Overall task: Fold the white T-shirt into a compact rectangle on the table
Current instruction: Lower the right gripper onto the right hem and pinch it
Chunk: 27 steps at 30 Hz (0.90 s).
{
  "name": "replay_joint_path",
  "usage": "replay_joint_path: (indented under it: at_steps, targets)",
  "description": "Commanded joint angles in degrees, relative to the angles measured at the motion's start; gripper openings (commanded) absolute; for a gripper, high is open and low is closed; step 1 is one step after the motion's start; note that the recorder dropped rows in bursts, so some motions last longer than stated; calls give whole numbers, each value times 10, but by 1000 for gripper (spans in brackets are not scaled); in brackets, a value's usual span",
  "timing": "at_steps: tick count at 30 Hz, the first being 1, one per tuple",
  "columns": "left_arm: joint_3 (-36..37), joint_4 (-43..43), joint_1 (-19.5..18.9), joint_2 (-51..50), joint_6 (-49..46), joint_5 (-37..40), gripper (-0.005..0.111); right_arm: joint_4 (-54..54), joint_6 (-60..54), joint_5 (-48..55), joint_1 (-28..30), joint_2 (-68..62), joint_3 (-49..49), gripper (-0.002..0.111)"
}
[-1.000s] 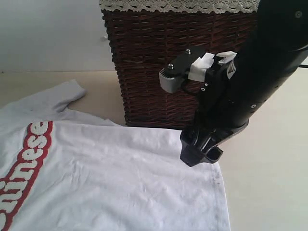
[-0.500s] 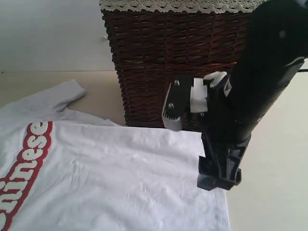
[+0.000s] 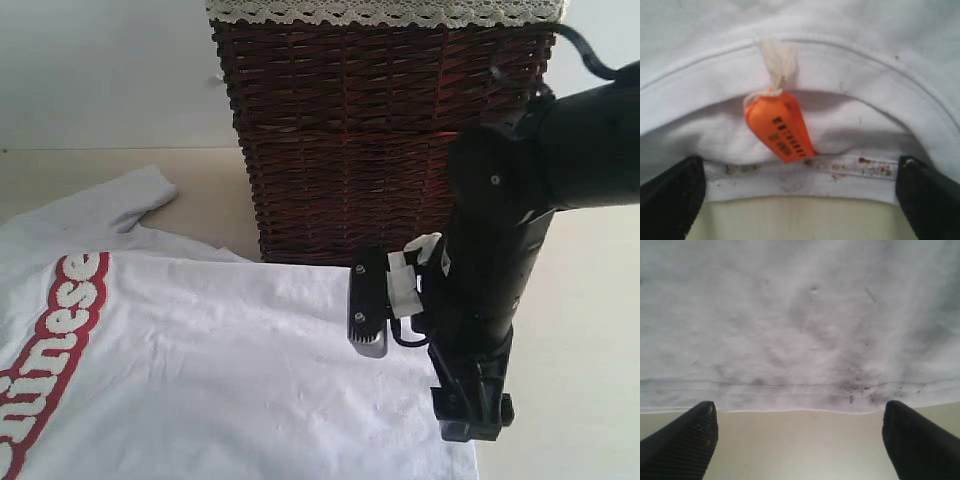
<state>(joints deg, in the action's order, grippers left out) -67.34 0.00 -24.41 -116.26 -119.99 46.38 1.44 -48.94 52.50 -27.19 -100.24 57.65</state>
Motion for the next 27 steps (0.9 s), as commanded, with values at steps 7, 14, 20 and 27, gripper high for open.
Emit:
replay_joint_path:
  at_steps: [7,14,20,27]
  targets:
    - [7,0,-1,-23,-2,-4,105,-107,31,-83,2,-92,-2,85]
    - [7,0,-1,-23,-2,-4,105,-121,46,-90,2,-84,-1,85]
    - [7,0,-1,-23,-2,-4,105,-141,75,-131,2,-81,-1,85]
    - [7,0,-1,-23,-2,-4,105,-255,188,-148,7,-113,-1,85]
